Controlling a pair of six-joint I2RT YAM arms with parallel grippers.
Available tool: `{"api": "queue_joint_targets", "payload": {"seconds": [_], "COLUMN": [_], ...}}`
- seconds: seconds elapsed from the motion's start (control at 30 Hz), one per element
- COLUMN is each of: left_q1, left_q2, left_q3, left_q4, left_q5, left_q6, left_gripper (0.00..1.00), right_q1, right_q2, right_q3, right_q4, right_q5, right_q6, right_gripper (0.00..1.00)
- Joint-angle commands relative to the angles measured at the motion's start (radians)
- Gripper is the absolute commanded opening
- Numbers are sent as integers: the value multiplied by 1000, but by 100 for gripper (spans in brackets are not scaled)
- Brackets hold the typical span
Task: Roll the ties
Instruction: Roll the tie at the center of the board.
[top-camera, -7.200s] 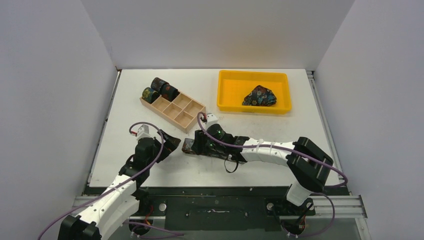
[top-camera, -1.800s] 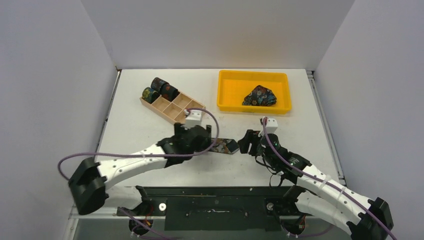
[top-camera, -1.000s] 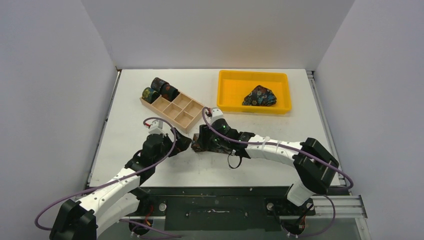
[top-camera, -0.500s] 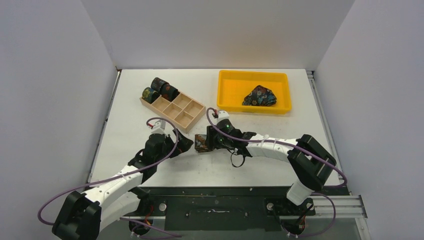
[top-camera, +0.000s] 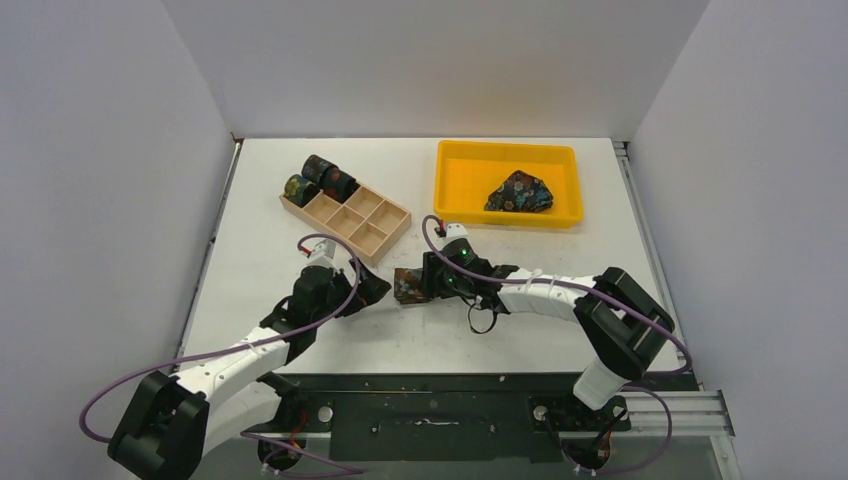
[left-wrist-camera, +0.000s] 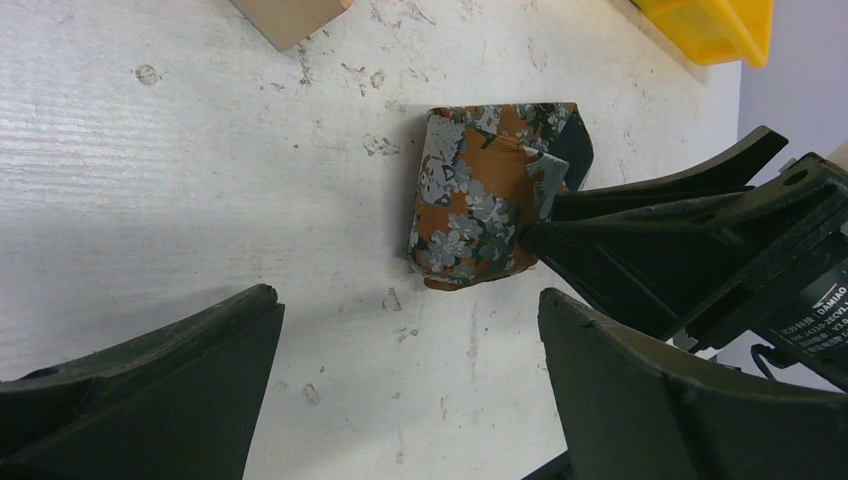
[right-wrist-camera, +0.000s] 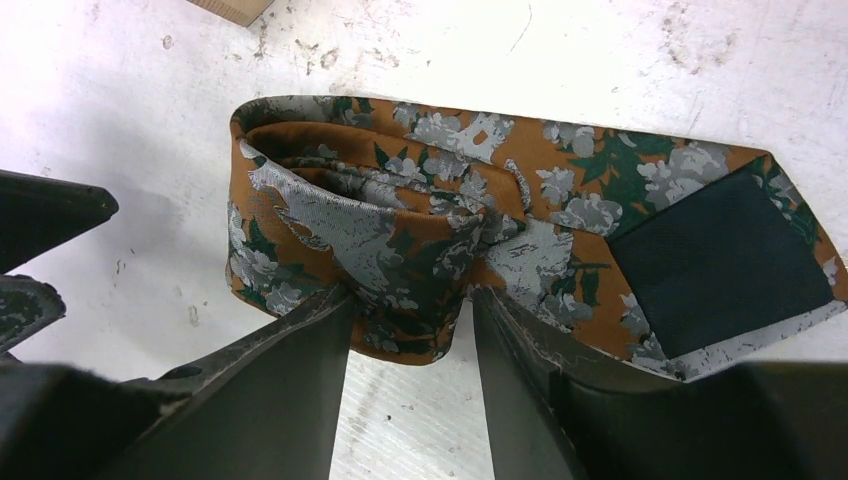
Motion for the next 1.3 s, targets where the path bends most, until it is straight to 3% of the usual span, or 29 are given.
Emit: {"api": "queue_joint_targets", "payload": {"seconds": [0.0,0.33,0.77,0.9,1.03,1.17,1.27], "left_q1": [6,7,7,9,11,11,13], "left_q2": [-16,-89,-144,-171,-207,-229,-246], "left_q3": [14,16,12,28,18,6,6], "left_q4": [41,-38,-87,-132,-144,-153,-184], "left_q5": [19,-20,-50,-63,-90,-112,-115], "left_q6": [0,10,12,20,14,-5,-5], "left_gripper": [100,100,100,95,95,95,95], "right_q1": [-20,-36,-39,-22,-6,-29,-63], "right_q2": [-1,-4,-132,-214,-272,-320,-323], "right_q3": [3,31,92,-12,-166,-311,-359], "right_q4": [37,28,-68,-27,105,285,330], "right_q5": [-14,-42,-54,-93,-120,-66,-30], "right_q6": [0,3,-22,39,213,365,419], "right_gripper": [47,50,56,59,63,65,67]}}
